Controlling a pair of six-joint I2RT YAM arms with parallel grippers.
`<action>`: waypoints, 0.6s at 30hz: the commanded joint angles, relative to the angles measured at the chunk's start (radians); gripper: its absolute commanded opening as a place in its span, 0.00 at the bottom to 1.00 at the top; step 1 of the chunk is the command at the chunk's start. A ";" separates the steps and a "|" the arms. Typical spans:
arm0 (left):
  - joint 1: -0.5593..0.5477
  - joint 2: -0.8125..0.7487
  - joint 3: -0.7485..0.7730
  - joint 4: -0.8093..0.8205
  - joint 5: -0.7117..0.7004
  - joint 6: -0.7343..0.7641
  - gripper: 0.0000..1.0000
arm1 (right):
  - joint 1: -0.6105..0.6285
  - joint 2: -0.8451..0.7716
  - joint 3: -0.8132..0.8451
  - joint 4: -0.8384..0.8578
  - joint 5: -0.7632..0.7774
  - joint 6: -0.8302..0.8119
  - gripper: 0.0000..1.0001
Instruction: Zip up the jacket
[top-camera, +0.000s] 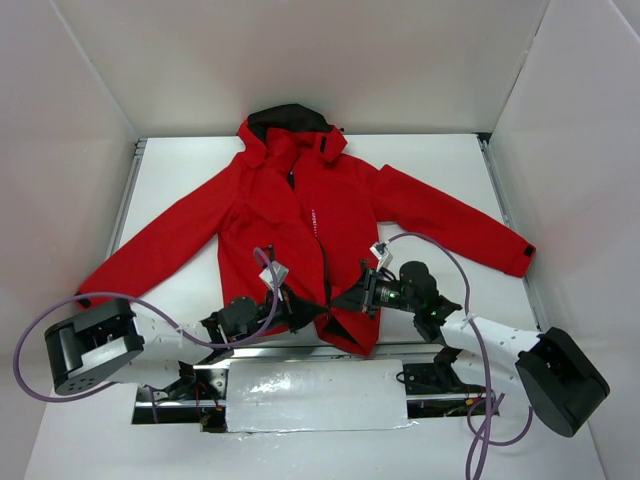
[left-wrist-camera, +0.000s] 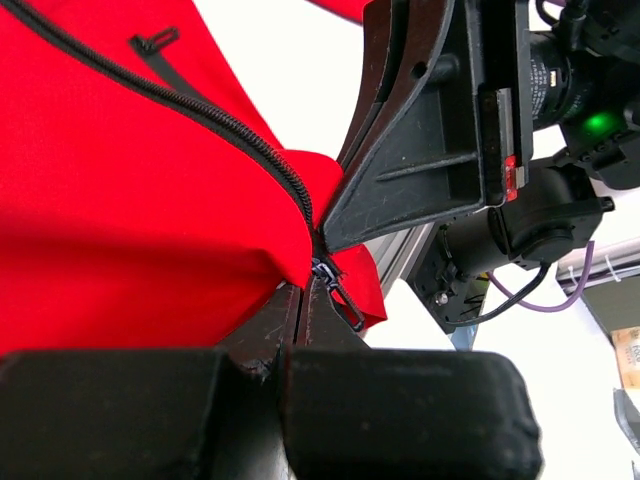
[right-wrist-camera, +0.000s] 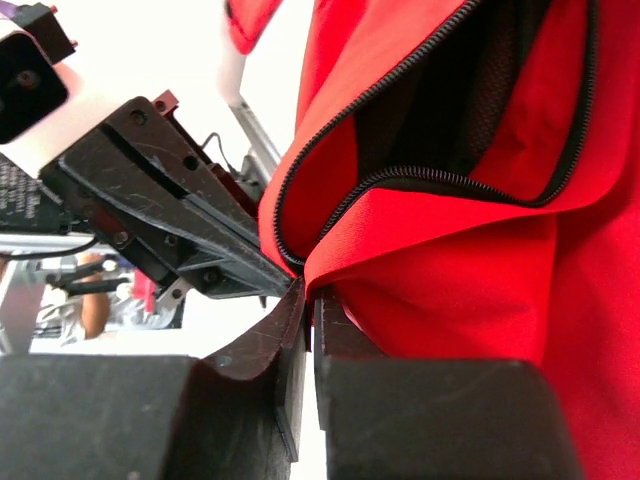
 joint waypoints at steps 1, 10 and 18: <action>-0.021 0.039 -0.025 0.060 0.089 -0.052 0.00 | -0.022 0.017 0.043 0.054 0.136 -0.036 0.09; -0.021 0.122 -0.028 0.141 0.067 -0.097 0.00 | -0.015 0.042 0.040 -0.082 0.241 -0.056 0.18; -0.018 0.213 -0.015 0.222 0.106 -0.115 0.00 | -0.010 -0.033 0.048 -0.108 0.209 -0.070 0.35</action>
